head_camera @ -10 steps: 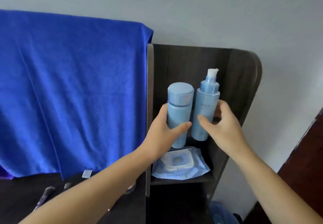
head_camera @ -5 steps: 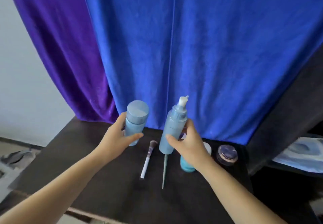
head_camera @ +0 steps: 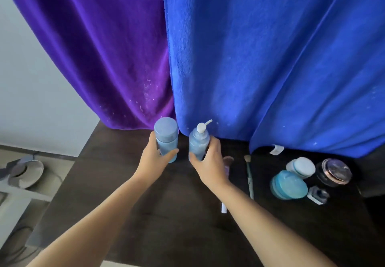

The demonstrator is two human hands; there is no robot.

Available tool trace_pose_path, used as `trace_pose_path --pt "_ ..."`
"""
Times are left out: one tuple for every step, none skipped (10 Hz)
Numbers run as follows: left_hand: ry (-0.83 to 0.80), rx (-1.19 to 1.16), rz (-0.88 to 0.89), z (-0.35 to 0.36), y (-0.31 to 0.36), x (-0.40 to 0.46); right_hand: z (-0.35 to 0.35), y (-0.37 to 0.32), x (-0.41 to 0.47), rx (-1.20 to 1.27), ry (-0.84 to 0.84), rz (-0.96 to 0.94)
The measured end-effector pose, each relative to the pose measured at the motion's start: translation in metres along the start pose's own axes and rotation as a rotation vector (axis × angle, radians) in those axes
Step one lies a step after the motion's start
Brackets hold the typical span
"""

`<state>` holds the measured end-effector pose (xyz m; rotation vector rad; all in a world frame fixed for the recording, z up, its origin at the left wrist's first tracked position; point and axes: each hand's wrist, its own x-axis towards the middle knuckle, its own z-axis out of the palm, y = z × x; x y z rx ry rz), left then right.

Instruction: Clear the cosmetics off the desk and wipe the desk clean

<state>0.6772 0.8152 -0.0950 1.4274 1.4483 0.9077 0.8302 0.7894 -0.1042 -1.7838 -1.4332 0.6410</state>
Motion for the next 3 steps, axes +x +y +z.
trace_pose_path --pt "-0.015 0.008 0.02 -0.002 -0.006 0.0 0.003 0.004 0.001 -0.014 0.013 -0.006" --pt "-0.03 0.054 -0.013 -0.001 -0.004 0.0 -0.005 -0.002 0.001 -0.034 -0.048 0.019" --pt "-0.018 0.073 0.03 -0.006 0.002 -0.009 -0.021 -0.003 -0.006 -0.072 -0.176 0.049"
